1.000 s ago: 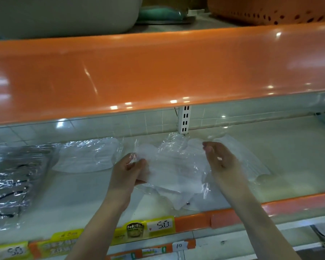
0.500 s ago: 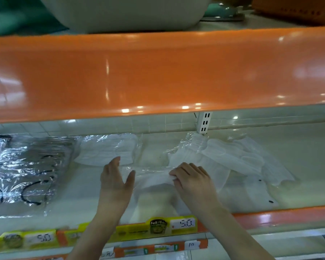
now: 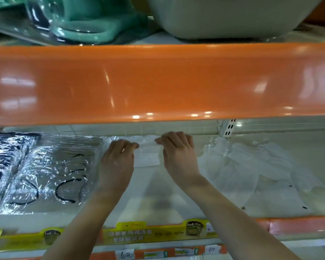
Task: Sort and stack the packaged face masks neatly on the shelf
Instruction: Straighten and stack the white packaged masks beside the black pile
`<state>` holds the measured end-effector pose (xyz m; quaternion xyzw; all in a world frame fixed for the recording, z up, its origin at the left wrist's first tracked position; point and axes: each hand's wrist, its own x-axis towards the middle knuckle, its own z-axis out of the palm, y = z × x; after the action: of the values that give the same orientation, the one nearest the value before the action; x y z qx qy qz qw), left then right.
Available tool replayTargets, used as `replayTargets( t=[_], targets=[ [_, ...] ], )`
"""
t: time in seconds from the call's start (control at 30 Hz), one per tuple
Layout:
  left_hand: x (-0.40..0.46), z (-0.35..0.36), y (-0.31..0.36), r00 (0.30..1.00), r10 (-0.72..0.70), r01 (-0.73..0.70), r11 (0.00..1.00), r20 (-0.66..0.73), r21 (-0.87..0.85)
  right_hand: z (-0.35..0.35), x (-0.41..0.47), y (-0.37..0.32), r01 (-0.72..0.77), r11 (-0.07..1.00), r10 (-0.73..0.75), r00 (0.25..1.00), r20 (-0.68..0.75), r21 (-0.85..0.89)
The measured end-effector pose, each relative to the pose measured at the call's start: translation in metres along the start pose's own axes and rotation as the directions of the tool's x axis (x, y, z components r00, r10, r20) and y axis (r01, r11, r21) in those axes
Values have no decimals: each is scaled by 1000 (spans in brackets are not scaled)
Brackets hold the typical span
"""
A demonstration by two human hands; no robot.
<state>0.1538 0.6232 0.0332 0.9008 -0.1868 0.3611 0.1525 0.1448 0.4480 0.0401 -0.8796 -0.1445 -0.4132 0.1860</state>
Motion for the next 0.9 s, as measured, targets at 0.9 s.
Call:
replayTargets(
  t=[0.9],
  targets=[
    [-39,37,-27,664,-282,209,959,692,190,75,-45,-48,-160,966,254,725,641,-202]
  ],
)
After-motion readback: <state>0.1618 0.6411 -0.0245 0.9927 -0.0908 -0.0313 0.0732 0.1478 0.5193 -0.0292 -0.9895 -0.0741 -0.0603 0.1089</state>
